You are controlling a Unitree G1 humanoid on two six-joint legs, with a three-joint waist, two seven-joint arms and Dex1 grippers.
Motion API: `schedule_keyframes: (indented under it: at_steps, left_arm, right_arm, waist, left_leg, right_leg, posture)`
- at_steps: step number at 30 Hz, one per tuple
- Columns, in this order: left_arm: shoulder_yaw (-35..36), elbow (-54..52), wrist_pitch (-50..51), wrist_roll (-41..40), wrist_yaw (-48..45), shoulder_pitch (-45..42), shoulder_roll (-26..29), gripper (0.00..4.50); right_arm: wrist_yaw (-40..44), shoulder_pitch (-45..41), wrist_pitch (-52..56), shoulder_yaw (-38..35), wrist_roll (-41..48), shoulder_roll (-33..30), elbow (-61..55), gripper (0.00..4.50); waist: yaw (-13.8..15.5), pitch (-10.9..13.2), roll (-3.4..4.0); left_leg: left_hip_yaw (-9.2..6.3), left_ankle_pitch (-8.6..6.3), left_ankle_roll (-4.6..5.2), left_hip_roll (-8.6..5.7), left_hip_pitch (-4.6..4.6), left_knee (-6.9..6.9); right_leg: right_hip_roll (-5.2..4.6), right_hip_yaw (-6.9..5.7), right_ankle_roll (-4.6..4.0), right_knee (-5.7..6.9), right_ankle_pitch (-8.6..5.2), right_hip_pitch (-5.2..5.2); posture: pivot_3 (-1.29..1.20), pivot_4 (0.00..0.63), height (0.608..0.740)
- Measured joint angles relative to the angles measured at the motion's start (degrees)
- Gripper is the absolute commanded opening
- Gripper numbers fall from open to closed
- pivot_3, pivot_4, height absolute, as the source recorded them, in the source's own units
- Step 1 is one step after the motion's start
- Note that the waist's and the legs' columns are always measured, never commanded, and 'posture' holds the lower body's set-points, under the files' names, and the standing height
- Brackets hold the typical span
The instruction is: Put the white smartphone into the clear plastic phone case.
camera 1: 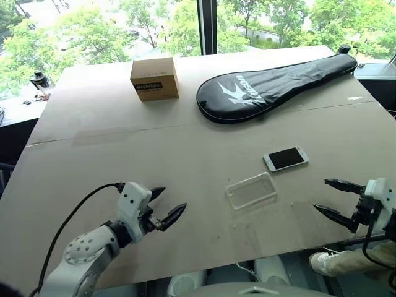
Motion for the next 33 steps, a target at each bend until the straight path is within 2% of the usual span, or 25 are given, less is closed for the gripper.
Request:
schedule_keyframes:
  at_steps: [7, 10, 11, 13, 14, 18, 24, 31, 33]
  left_arm:
    - [-2.51, 0.0, -0.22, 0.3, -0.12, -2.4, -0.24, 4.43]
    - [-4.99, 0.01, -0.86, 2.42, -0.96, -4.07, 1.53, 4.43]
    - [-6.76, 0.11, -0.88, 4.09, -1.75, -6.14, 3.42, 4.43]
    - [-7.89, 0.53, -0.77, 4.96, -2.07, -9.32, 3.76, 4.43]
    - [-10.54, 2.0, -0.59, 5.74, -2.7, -15.25, 3.61, 4.43]
    - [-18.43, 6.25, -0.98, 9.23, -2.58, -29.26, -0.77, 4.43]
    - [-29.93, 13.4, -0.5, 13.22, -3.62, -34.66, -6.09, 4.43]
    - [-33.32, 19.71, -1.06, 17.6, -3.75, -36.55, -7.81, 4.43]
    - [-33.67, 20.46, -1.14, 18.17, -3.92, -37.06, -8.2, 3.93]
  right_arm:
    - [-0.02, 0.28, 1.18, 0.0, 0.44, -0.01, -1.09, 4.5]
    - [-0.06, 0.59, 1.97, -0.14, 0.79, -0.08, -2.39, 4.5]
    - [0.15, 1.35, 3.12, -0.33, 1.77, -0.48, -4.0, 4.5]
    - [0.54, 1.92, 4.46, -0.61, 3.03, -0.78, -5.93, 4.5]
    - [1.27, 3.07, 6.24, -0.91, 4.98, -1.02, -8.43, 4.5]
    - [2.01, 3.93, 9.85, -1.12, 9.2, -1.21, -14.55, 4.5]
    - [0.64, 6.42, 12.5, -2.75, 10.72, -1.56, -20.49, 4.5]
    - [-2.57, 9.14, 12.85, -3.38, 10.77, -0.86, -24.33, 4.5]
    - [-3.15, 9.49, 12.95, -3.96, 10.79, -0.76, -25.2, 4.5]
  waist:
    - [0.01, 0.0, 0.0]
    - [0.01, 0.0, 0.0]
    - [0.04, 0.02, 0.03]
    - [0.2, 0.03, 0.06]
    - [0.54, 0.04, 0.08]
    - [1.22, 0.02, 0.05]
    - [1.02, 0.05, 0.06]
    - [1.49, 0.05, 0.06]
    - [1.43, 0.05, 0.05]
  left_leg:
    - [0.01, 0.0, 0.0, 0.0, 0.0, 0.01]
    - [-0.02, 0.0, 0.0, -0.01, 0.0, 0.0]
    - [-0.02, 0.0, 0.0, -0.01, 0.0, 0.0]
    - [-0.04, 0.0, 0.0, -0.03, 0.0, 0.01]
    - [-0.08, 0.0, 0.0, -0.05, 0.0, 0.03]
    - [-0.13, 0.01, -0.01, -0.12, 0.08, 0.17]
    - [-0.1, -0.01, 0.01, -0.08, 0.05, 0.03]
    - [-0.17, -0.02, 0.03, -0.09, 0.0, 0.05]
    - [-0.16, -0.02, 0.03, -0.11, 0.01, 0.07]
  right_leg:
    - [0.0, 0.0, 0.0, 0.0, 0.0, 0.01]
    - [0.01, -0.01, 0.0, 0.0, 0.0, 0.01]
    - [0.01, -0.01, 0.0, 0.0, 0.0, 0.01]
    - [0.0, -0.03, 0.0, 0.0, 0.0, 0.04]
    - [-0.01, -0.08, 0.01, 0.0, 0.01, 0.09]
    - [0.0, -0.13, 0.22, 0.0, 0.15, 0.24]
    - [0.02, -0.08, 0.24, -0.14, 0.13, 0.17]
    - [-0.01, -0.15, 0.26, -0.17, 0.12, 0.19]
    - [-0.02, -0.14, 0.27, -0.17, 0.12, 0.2]
  posture:
    - [0.0, 0.15, 0.74]
    - [0.0, 0.15, 0.74]
    - [0.0, 0.15, 0.74]
    - [0.0, 0.15, 0.74]
    - [0.0, 0.15, 0.74]
    - [0.0, 0.15, 0.74]
    - [0.0, 0.15, 0.74]
    - [0.0, 0.15, 0.74]
    - [0.0, 0.15, 0.74]
